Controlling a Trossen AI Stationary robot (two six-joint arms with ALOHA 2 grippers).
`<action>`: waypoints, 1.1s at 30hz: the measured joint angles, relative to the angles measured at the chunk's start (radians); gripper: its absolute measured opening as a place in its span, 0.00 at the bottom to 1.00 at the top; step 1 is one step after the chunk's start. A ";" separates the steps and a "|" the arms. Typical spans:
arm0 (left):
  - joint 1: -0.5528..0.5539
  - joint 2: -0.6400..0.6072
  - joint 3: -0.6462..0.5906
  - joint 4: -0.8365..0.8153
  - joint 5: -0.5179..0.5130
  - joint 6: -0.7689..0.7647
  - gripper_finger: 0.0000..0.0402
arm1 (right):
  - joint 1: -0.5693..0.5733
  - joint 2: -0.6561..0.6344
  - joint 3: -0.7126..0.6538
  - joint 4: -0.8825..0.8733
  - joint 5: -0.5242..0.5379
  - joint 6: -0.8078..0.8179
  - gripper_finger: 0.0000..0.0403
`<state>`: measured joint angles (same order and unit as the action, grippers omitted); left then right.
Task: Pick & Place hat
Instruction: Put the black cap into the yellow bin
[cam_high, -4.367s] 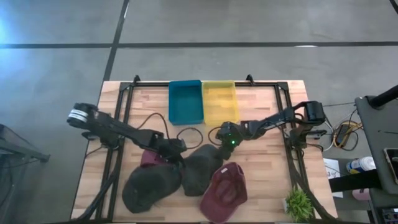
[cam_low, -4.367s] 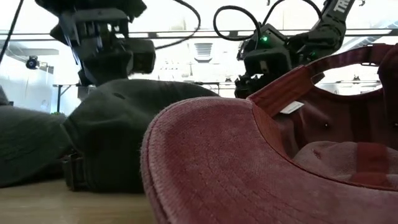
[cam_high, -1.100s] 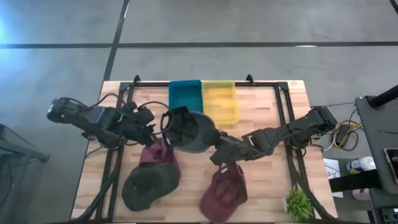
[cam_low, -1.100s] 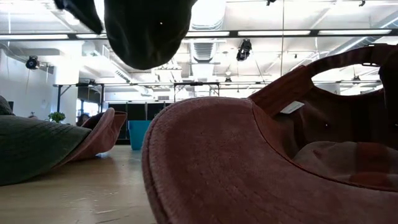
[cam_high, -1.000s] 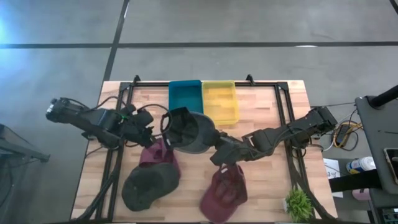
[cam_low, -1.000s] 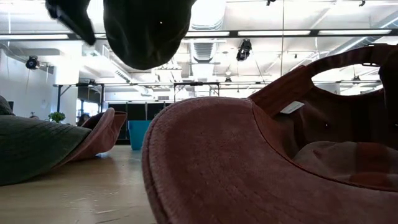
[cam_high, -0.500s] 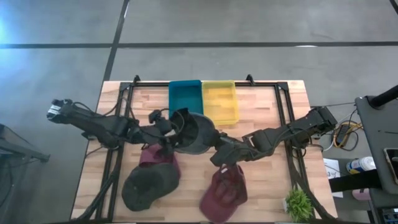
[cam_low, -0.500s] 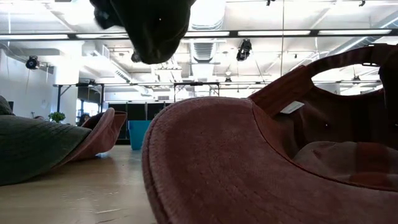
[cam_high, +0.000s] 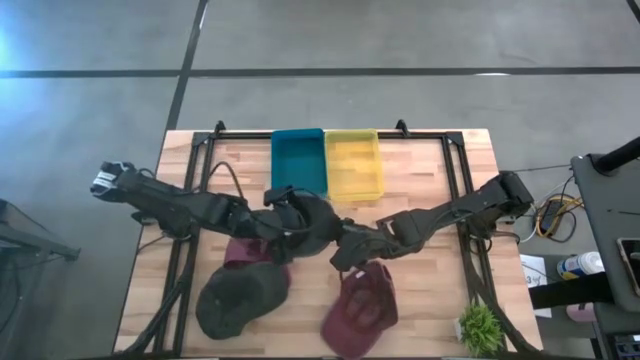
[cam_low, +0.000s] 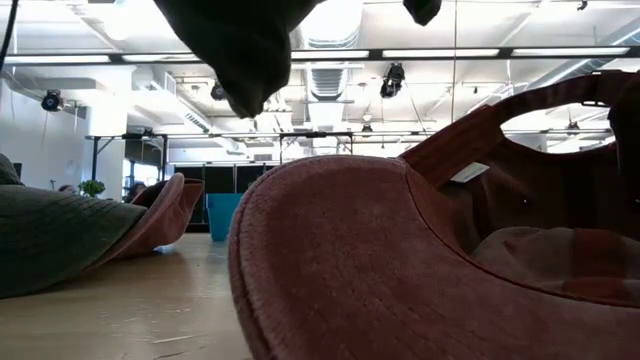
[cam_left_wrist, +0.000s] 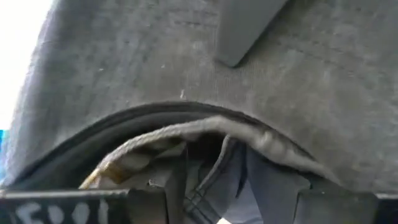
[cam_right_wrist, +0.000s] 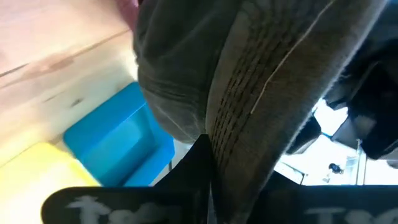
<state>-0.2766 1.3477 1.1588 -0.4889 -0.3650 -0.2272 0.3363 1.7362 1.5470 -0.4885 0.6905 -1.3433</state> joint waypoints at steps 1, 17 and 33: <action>0.003 0.004 0.000 -0.004 0.008 0.001 0.39 | 0.000 0.000 0.001 0.005 -0.009 -0.004 0.03; 0.038 0.009 -0.003 0.083 0.097 0.121 0.39 | 0.013 0.015 0.011 0.067 -0.063 0.012 0.10; 0.013 -0.156 0.016 -0.051 0.051 -0.012 0.39 | 0.011 0.014 0.011 0.156 -0.069 -0.003 0.11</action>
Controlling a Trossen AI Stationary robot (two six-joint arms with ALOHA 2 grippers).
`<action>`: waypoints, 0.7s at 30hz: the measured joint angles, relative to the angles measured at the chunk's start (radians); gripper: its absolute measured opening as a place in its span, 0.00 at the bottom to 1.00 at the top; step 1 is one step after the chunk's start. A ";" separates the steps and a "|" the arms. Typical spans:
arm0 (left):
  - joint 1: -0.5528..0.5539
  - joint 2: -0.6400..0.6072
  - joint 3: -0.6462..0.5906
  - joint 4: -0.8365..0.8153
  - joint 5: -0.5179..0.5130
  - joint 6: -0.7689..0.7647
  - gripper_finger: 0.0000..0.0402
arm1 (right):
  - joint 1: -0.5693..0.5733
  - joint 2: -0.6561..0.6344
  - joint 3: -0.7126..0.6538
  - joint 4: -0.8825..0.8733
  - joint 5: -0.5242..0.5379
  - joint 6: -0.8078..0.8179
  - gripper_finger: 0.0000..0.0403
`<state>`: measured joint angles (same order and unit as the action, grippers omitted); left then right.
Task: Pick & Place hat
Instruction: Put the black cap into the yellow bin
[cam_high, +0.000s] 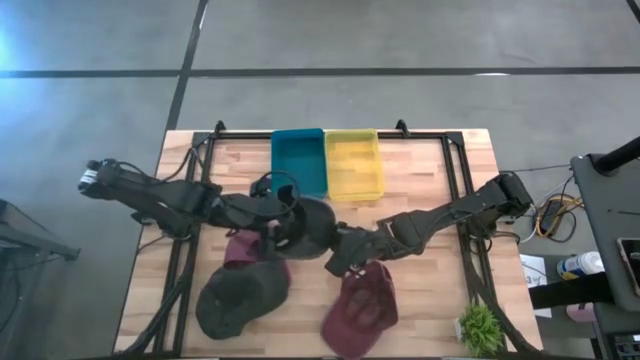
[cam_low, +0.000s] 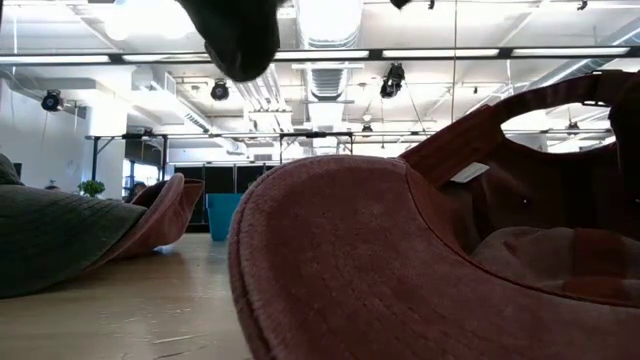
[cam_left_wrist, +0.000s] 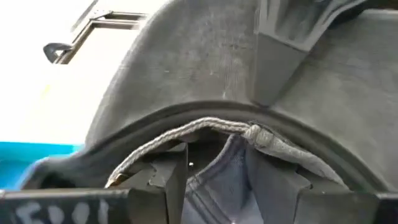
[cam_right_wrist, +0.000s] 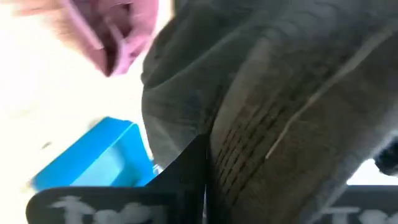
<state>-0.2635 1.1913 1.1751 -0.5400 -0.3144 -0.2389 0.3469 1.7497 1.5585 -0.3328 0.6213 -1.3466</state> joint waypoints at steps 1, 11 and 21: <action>0.000 0.011 0.000 0.015 0.000 0.000 0.39 | -0.003 0.001 0.000 0.031 -0.006 -0.016 0.11; 0.000 0.123 0.001 0.022 0.008 -0.001 0.39 | -0.017 0.004 -0.024 0.011 -0.021 0.008 0.11; 0.017 0.222 -0.019 0.037 0.002 0.002 0.39 | -0.037 0.008 -0.133 -0.024 -0.092 0.199 0.11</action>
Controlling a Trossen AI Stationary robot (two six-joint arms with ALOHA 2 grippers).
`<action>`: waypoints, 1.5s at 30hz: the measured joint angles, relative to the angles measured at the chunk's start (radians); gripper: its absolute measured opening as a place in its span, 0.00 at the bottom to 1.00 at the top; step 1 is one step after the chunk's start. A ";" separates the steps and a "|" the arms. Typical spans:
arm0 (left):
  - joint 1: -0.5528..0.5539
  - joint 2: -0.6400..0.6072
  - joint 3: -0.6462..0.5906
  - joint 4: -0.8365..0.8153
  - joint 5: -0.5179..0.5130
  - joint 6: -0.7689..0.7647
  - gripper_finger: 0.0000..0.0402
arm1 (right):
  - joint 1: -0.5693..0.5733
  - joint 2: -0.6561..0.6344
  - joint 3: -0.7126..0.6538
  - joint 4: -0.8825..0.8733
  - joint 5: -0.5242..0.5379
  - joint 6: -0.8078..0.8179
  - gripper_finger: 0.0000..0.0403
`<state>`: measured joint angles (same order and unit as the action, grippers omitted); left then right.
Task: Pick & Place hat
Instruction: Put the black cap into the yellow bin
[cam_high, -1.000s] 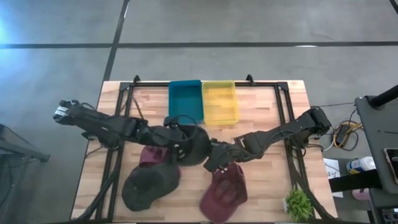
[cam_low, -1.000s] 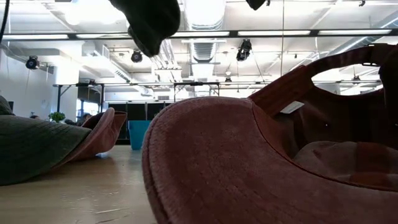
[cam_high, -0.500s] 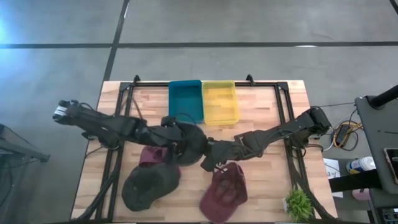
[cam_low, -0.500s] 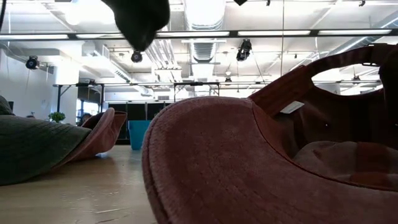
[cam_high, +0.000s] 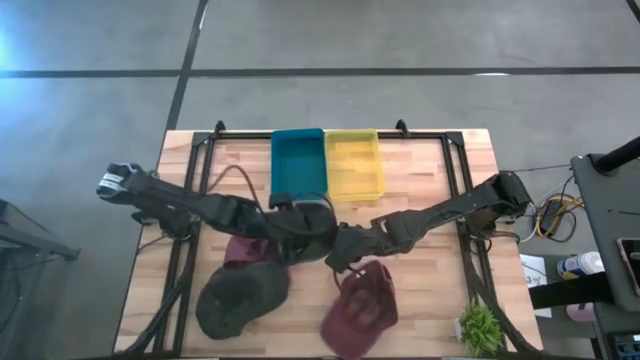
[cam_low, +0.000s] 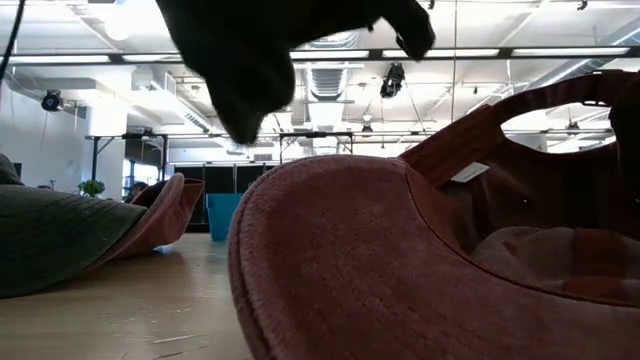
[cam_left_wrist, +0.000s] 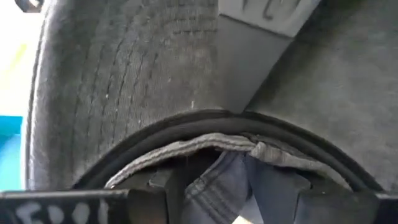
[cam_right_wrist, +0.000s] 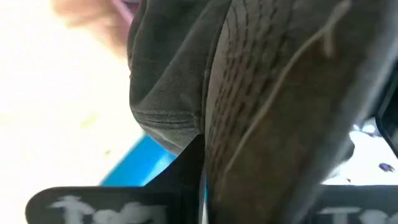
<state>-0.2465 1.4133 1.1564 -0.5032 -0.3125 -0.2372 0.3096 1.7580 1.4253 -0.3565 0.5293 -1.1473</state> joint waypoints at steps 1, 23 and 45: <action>0.001 0.023 0.000 0.003 0.003 0.005 0.39 | 0.001 0.000 -0.014 0.014 -0.013 0.000 0.11; 0.054 0.320 -0.002 0.199 0.065 0.082 0.39 | 0.000 0.006 -0.269 0.110 -0.007 0.261 0.30; 0.082 0.326 -0.001 0.320 0.112 0.118 0.39 | 0.050 -0.157 -0.369 -0.166 -0.048 0.329 0.66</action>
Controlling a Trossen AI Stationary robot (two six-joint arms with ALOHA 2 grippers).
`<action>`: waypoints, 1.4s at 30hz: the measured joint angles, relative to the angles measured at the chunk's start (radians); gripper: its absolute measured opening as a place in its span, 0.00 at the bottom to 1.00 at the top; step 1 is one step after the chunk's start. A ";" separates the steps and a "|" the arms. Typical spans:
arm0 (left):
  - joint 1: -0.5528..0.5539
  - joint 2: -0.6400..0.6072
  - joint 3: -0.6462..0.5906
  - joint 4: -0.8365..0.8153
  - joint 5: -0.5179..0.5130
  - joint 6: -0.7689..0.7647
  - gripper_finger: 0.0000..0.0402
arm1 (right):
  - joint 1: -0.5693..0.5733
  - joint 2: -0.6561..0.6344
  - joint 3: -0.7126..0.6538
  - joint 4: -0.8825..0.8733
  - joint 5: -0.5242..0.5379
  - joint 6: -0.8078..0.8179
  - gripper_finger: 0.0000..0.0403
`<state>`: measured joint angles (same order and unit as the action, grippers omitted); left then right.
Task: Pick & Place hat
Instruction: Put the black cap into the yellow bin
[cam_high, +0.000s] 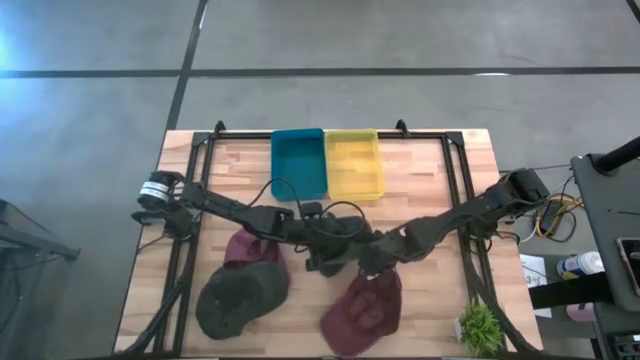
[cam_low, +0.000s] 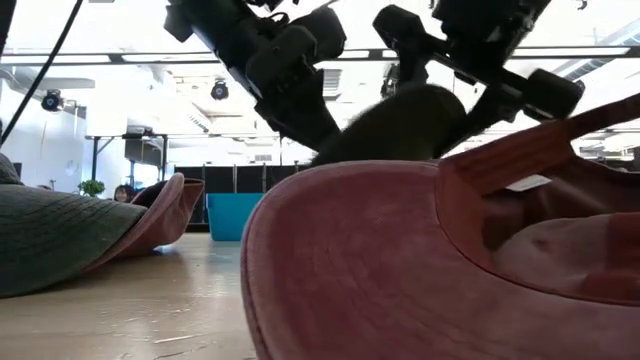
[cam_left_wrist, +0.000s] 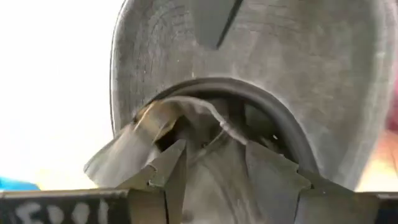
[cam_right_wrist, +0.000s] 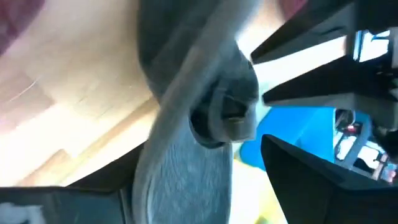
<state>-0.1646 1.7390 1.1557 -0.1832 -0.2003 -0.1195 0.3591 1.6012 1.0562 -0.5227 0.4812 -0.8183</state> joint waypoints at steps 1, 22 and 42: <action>0.001 0.000 0.000 0.000 0.000 0.003 0.39 | 0.004 0.000 -0.001 -0.012 0.025 0.001 0.66; -0.013 -0.038 -0.001 -0.272 0.094 0.010 0.39 | 0.035 -0.104 0.020 -0.370 0.090 0.242 0.64; 0.070 0.131 -0.120 0.220 0.123 0.028 0.39 | 0.007 -0.024 0.103 -0.060 -0.182 1.115 0.62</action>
<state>-0.0944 1.8700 1.0355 0.0365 -0.0774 -0.0911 0.3661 1.5775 1.1591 -0.5825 0.2995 0.2968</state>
